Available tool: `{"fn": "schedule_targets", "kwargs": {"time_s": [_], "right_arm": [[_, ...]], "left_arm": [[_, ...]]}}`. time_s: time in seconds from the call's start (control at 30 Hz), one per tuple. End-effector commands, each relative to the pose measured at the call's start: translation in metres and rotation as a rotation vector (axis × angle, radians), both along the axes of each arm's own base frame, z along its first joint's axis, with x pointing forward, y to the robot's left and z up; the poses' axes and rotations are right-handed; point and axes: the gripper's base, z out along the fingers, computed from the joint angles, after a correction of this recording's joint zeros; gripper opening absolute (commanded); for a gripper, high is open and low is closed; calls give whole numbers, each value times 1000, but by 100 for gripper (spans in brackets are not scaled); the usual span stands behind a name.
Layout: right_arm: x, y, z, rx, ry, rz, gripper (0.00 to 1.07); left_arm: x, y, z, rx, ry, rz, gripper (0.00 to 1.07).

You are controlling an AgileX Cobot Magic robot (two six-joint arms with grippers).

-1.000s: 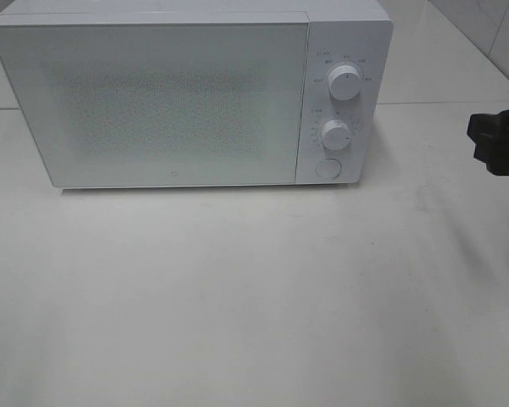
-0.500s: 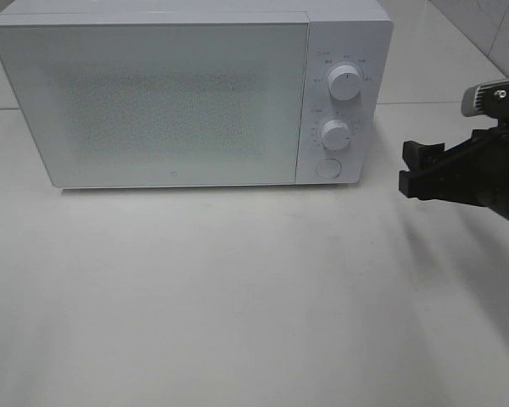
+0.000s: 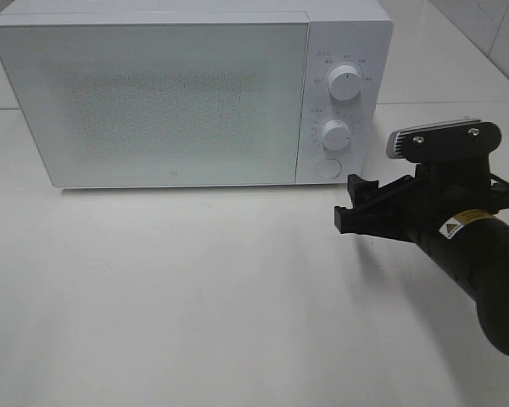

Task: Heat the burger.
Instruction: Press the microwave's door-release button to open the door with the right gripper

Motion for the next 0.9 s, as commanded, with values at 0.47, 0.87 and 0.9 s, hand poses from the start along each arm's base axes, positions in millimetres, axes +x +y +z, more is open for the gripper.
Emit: {"fn": "schedule_targets", "kwargs": {"time_s": [0.47,0.87,0.9], "right_arm": [[-2,23,4,124,-15,-69,75],[-2,23,4,731,40,-275,75],[-2,23,4,731,40,-275,75]], "left_arm": [[-3,0,-1,3,-20,4,100],[-3,0,-1,3,-20,4,100],[-3,0,-1,3,-20,4,100]]}}
